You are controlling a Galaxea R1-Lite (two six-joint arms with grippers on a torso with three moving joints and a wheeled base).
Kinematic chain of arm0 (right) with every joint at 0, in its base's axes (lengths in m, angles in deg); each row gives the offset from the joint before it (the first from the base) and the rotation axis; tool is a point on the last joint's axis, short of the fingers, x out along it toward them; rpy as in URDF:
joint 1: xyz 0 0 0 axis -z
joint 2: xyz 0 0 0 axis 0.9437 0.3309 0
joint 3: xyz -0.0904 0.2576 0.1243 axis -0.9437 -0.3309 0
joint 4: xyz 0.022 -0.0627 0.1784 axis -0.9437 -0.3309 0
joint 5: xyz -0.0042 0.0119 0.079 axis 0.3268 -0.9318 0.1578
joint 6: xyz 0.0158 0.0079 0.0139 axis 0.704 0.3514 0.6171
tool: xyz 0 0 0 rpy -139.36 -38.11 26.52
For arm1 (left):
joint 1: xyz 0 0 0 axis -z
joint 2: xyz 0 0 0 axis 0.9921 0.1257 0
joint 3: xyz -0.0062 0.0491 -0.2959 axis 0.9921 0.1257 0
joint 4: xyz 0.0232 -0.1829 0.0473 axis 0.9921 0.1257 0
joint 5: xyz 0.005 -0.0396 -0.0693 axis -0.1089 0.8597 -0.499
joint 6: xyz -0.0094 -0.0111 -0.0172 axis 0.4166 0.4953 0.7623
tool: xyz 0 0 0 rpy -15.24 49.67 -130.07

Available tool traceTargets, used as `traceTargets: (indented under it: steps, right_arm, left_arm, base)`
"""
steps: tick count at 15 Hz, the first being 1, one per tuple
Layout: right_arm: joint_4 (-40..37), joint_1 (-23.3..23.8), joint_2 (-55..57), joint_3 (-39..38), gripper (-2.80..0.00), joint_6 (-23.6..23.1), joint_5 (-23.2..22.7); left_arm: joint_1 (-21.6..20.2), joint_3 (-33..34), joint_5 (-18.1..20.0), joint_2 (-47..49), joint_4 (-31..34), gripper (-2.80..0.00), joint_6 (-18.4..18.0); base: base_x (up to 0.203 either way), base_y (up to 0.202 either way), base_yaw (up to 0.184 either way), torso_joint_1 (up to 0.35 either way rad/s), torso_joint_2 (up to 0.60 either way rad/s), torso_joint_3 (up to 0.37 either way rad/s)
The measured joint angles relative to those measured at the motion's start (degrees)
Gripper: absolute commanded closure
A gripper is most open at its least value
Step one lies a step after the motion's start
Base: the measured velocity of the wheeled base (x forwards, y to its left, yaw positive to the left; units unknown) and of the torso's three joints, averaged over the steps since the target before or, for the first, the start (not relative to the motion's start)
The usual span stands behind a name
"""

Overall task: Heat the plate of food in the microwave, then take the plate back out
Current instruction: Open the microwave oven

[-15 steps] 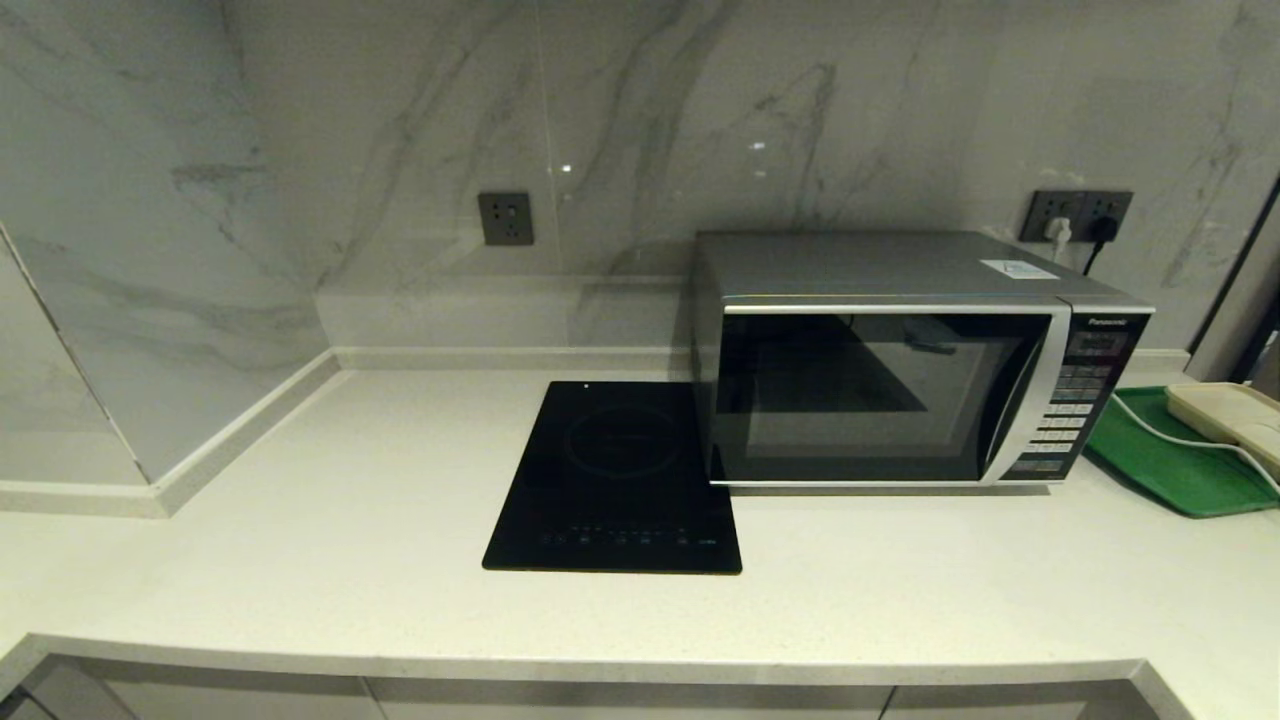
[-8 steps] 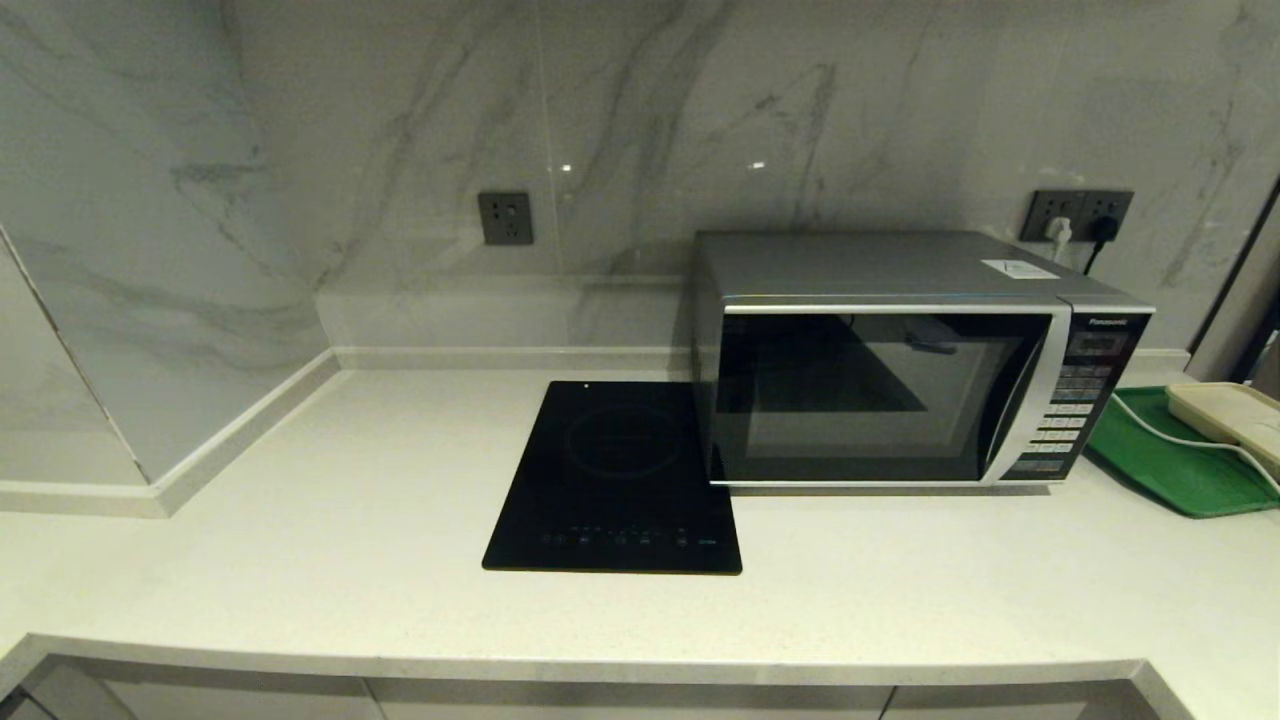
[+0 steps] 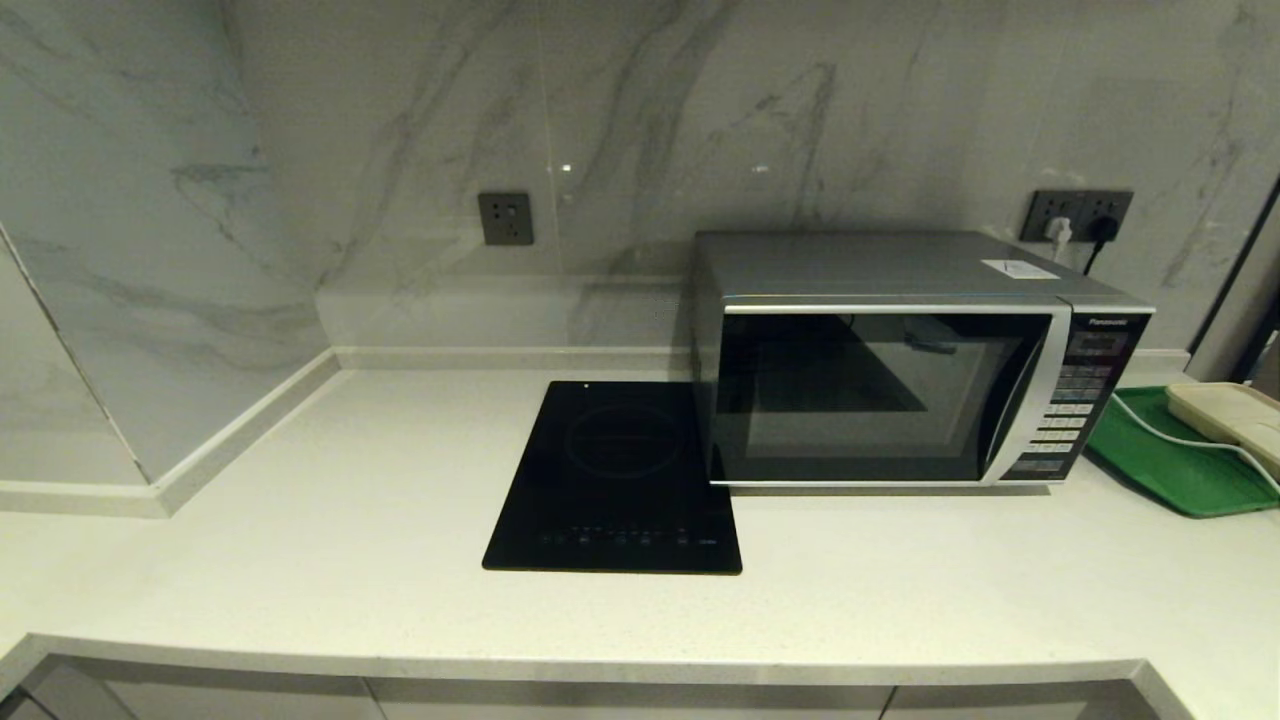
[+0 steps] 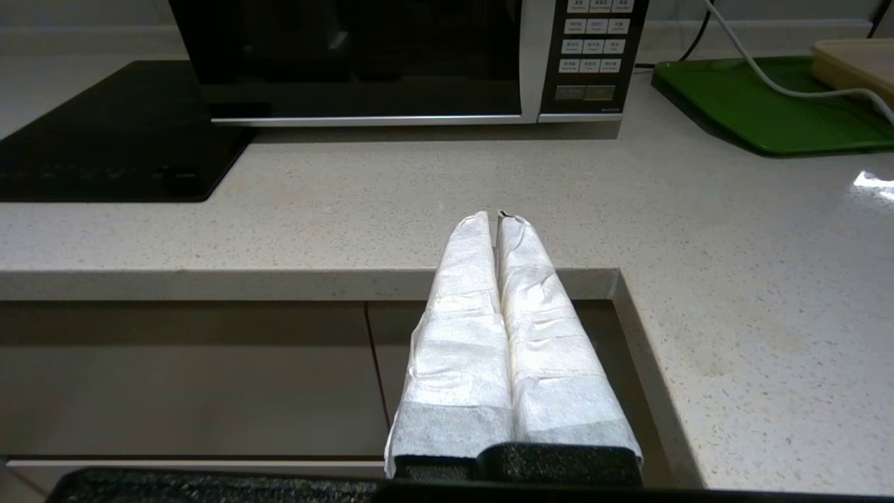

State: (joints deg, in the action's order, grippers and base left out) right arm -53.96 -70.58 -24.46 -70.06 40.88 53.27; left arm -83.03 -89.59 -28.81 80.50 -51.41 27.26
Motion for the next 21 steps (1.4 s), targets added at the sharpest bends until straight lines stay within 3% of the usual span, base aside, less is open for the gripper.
traceTargets:
  steps: [15,19,21]
  right_arm:
    - [-0.86,-0.02,0.13,1.67,0.00,2.03,0.83]
    - [-7.42,0.12,7.93,21.58,0.00,2.65,1.23]
    - [-11.05,1.32,16.56,31.50,0.00,1.11,4.71]
  left_arm:
    - [0.00,0.00,0.01,0.00,0.02,0.00,0.00]
    - [0.00,0.00,0.00,0.00,0.02,0.00,0.00]
    - [0.00,0.00,0.01,0.00,0.00,0.00,0.00]
  base:
    - [0.000,0.000,0.000,0.000,0.00,0.000]
    - [0.000,0.000,0.000,0.000,0.00,0.000]
    - [0.000,0.000,0.000,0.000,0.00,0.000]
